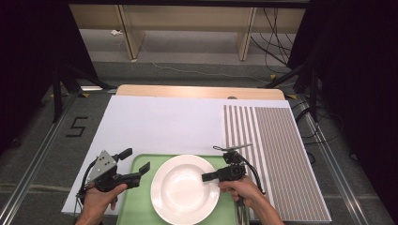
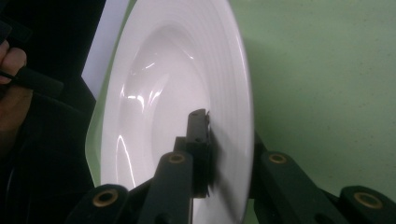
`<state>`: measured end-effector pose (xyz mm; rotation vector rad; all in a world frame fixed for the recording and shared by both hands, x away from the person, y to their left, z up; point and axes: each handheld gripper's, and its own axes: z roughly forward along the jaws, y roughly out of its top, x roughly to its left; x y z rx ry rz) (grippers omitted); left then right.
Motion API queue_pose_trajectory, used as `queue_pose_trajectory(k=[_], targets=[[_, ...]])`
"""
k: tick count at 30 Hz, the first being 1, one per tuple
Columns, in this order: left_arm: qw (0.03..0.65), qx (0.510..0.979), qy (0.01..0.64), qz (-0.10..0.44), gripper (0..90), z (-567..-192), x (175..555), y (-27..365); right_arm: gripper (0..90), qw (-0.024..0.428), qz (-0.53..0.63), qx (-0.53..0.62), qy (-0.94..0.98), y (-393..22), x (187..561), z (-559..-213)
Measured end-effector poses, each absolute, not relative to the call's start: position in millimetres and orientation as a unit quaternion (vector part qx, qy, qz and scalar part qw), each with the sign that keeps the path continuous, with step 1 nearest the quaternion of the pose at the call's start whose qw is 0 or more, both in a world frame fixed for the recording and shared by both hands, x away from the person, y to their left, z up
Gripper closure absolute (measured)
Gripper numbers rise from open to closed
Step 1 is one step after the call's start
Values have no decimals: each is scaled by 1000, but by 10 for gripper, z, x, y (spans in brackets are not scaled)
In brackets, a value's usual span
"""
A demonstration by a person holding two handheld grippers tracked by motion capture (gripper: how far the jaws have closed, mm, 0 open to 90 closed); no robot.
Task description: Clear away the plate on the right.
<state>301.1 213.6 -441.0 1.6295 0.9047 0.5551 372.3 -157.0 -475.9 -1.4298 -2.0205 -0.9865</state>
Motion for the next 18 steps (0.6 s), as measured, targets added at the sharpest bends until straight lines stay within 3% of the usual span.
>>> queue_pose_trajectory(k=[5, 6, 14, 18], targets=[[563, 692, 384, 236, 164, -4410, 3012, 2135, 773, 227, -346, -517, -749, -1567, 3725, -4759], [563, 692, 384, 236, 164, -4411, 3012, 2134, 770, 209, -354, -512, -754, -1568, 3733, -4786], [563, 693, 384, 235, 164, -4412, 3012, 2131, 710, 215, -340, -520, -754, -1585, 3732, -4756], [564, 693, 384, 235, 164, -4413, 3013, 2131, 679, 184, -338, -507, -771, -1571, 3734, -4785]])
